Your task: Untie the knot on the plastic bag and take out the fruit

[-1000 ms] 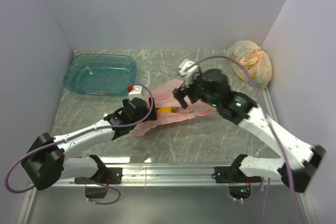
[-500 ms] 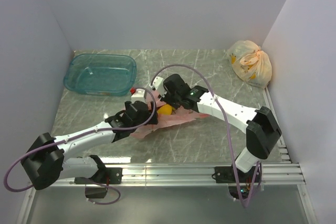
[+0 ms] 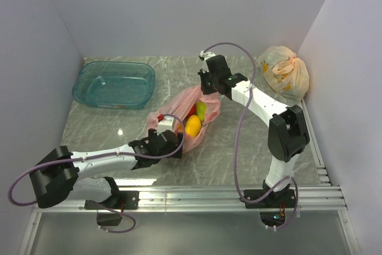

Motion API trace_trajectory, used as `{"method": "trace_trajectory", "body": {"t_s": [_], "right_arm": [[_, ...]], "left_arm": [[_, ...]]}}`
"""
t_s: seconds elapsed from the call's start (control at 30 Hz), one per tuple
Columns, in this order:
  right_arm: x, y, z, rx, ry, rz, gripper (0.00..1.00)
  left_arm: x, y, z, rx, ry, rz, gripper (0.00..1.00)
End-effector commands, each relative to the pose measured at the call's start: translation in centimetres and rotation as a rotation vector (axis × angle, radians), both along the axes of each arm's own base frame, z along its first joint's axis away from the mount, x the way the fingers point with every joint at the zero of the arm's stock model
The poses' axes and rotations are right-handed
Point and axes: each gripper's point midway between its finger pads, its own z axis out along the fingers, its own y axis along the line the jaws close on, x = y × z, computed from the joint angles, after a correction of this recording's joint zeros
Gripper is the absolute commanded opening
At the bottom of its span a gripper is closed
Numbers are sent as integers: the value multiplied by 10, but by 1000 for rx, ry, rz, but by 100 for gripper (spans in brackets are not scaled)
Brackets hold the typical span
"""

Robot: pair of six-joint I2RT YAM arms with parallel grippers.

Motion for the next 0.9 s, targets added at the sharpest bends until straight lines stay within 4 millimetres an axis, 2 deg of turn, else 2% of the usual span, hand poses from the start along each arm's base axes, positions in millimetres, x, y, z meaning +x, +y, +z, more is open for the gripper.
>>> {"method": "trace_trajectory", "body": {"t_s": [0.0,0.07,0.13,0.17,0.2,0.23,0.27,0.3,0.33,0.37,0.4,0.47,0.5,0.57,0.63,0.67,0.7,0.73,0.83,0.87], "right_arm": [[15,5,-5,150,69,-95,0],[13,2,-10,159,76,-101,0],[10,4,1,181,50,-78,0],[5,3,0,181,50,-71,4],[4,2,15,200,15,-65,9],[0,2,20,208,6,-54,17],[-4,0,22,204,-1,-47,38],[-9,-3,37,217,-29,-40,48],[-15,-3,39,222,-31,-24,62],[-18,-5,46,227,-44,-23,67],[-23,-7,60,240,-71,-20,70],[-33,-10,66,234,-81,-13,76],[-38,-12,77,241,-105,-10,77],[-49,-15,78,220,-109,-6,78],[-58,-20,89,223,-136,-11,78],[-64,-22,81,216,-127,-16,78],[-71,-25,87,225,-146,-18,78],[-76,-28,77,223,-131,-30,78],[-90,-37,79,246,-157,-53,77],[-95,-39,67,238,-144,-54,76]], "left_arm": [[-13,17,-19,77,37,55,93],[-14,22,-19,77,40,89,93],[-11,30,-14,92,17,130,93],[-7,28,-4,65,-5,146,93],[-5,28,1,52,-21,152,94],[-4,26,7,31,-33,150,94],[-1,20,21,-20,-62,142,95],[0,17,28,-47,-74,136,96],[0,12,37,-79,-85,119,97],[2,7,52,-138,-114,112,98],[3,4,59,-165,-127,105,99],[5,-4,81,-237,-163,87,99],[6,-5,87,-252,-173,83,99],[7,-9,102,-285,-192,77,99],[9,-14,114,-303,-207,66,98],[9,-16,118,-312,-208,59,97],[10,-17,122,-316,-208,58,97],[11,-21,129,-326,-214,55,96],[14,-29,145,-354,-238,36,93],[15,-33,147,-353,-241,24,88]]}}
